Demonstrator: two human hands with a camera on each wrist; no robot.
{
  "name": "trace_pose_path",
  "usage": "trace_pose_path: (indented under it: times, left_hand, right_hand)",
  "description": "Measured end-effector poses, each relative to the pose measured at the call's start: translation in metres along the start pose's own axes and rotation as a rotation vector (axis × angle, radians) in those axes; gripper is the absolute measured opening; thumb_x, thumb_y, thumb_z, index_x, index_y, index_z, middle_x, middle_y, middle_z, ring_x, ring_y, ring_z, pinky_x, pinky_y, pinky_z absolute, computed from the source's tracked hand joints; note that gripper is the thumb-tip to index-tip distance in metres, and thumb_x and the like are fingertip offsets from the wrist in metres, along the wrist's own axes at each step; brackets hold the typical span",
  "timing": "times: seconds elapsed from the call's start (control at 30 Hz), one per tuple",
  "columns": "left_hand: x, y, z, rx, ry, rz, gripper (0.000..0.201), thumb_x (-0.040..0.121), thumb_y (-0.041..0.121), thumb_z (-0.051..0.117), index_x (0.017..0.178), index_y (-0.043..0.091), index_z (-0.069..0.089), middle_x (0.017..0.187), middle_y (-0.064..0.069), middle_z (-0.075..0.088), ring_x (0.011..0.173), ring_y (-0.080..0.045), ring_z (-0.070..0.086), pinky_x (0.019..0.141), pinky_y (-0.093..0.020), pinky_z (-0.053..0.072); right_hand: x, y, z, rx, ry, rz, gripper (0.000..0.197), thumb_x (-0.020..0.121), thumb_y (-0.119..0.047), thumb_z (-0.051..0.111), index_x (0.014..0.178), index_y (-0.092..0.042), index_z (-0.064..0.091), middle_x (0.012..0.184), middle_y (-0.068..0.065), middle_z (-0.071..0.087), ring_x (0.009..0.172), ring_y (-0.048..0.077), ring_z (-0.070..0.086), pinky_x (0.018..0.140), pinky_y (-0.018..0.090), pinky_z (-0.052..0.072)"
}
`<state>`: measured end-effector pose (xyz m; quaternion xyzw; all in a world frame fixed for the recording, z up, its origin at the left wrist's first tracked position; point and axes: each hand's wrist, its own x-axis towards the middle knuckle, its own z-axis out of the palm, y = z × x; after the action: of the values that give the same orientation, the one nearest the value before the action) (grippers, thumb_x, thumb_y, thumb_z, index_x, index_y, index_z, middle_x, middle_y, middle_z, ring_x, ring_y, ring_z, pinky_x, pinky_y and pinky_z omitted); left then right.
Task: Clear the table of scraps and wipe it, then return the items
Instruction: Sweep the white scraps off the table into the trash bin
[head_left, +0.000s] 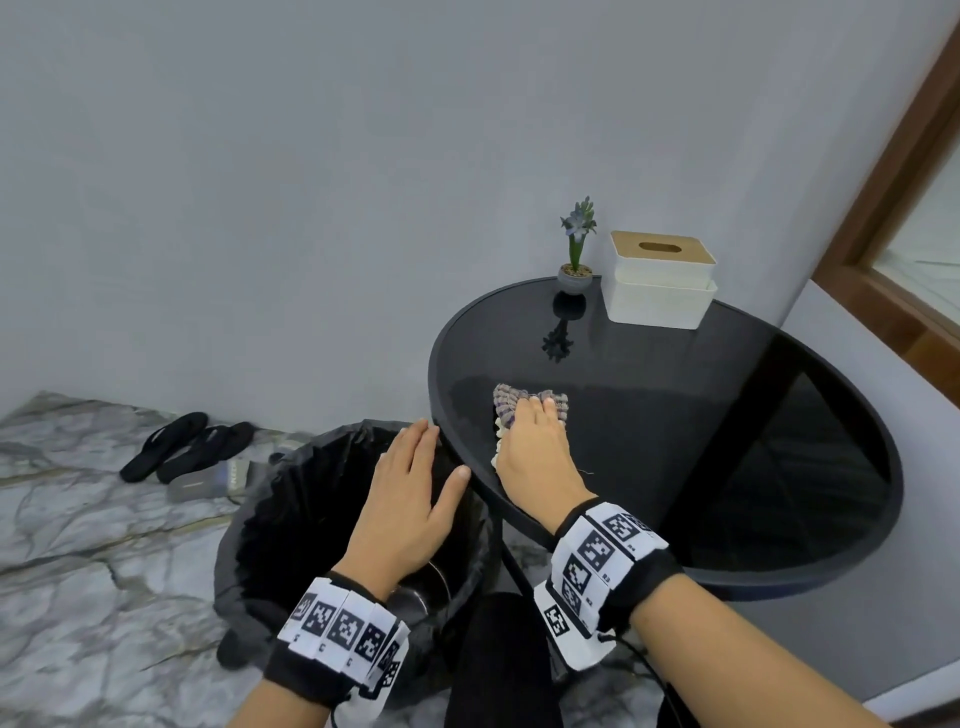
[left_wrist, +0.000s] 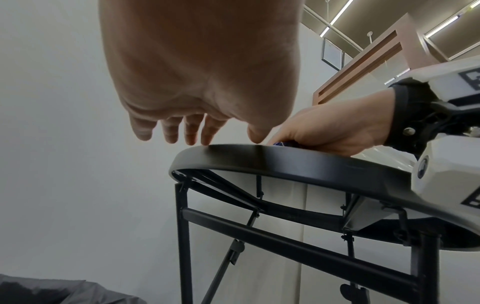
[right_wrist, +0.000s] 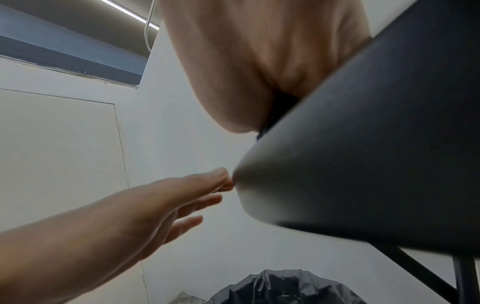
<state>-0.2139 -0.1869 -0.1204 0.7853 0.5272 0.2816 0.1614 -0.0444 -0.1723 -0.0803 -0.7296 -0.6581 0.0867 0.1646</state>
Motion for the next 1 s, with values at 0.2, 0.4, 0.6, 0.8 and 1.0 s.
trace_pose_path:
  times: [0.2,0.4,0.6,0.8,1.0]
  left_hand:
    - [0.004,-0.027,-0.01,0.119,-0.052,-0.039,0.081,0.091,0.068,0.02,0.152,0.017,0.029,0.16,-0.002,0.026,0.15,-0.021,0.016,0.121,-0.045,0.018]
    - [0.006,-0.059,-0.016,0.165,-0.061,-0.077,0.084,0.089,0.069,0.022,0.15,0.013,0.033,0.158,-0.006,0.031,0.148,-0.023,0.022,0.12,-0.046,0.022]
    - [0.004,-0.083,-0.021,0.165,-0.07,-0.119,0.084,0.088,0.068,0.023,0.15,0.012,0.034,0.158,-0.007,0.031,0.148,-0.024,0.021,0.121,-0.045,0.02]
    - [0.004,-0.099,-0.022,0.162,-0.102,-0.17,0.086,0.088,0.069,0.022,0.15,0.012,0.033,0.158,-0.008,0.031,0.149,-0.025,0.02,0.121,-0.043,0.02]
    - [0.002,-0.099,-0.03,0.135,-0.095,-0.178,0.078,0.093,0.062,0.03,0.151,0.01,0.032,0.158,-0.008,0.03,0.149,-0.023,0.019,0.122,-0.04,0.017]
  right_hand:
    - [0.002,-0.028,-0.004,0.049,-0.02,0.007,0.06,0.094,-0.014,0.045,0.145,0.005,0.021,0.156,0.021,0.022,0.148,0.034,0.008,0.12,0.041,0.012]
    - [0.014,-0.061,0.004,0.09,-0.017,-0.011,0.055,0.091,-0.011,0.047,0.14,0.005,0.029,0.151,0.022,0.029,0.145,0.034,0.015,0.119,0.043,0.017]
    - [0.033,-0.078,0.024,0.049,-0.003,-0.106,0.045,0.089,-0.008,0.043,0.132,0.006,0.042,0.141,0.021,0.04,0.137,0.036,0.028,0.118,0.039,0.014]
    - [0.041,-0.093,0.01,0.386,-0.034,-0.108,0.033,0.095,-0.006,0.039,0.126,0.001,0.048,0.123,0.022,0.054,0.113,0.036,0.053,0.094,0.04,0.043]
    - [0.042,-0.086,-0.021,0.613,-0.011,0.005,0.034,0.101,-0.019,0.028,0.122,-0.012,0.055,0.1,0.006,0.055,0.075,0.012,0.052,0.058,0.016,0.04]
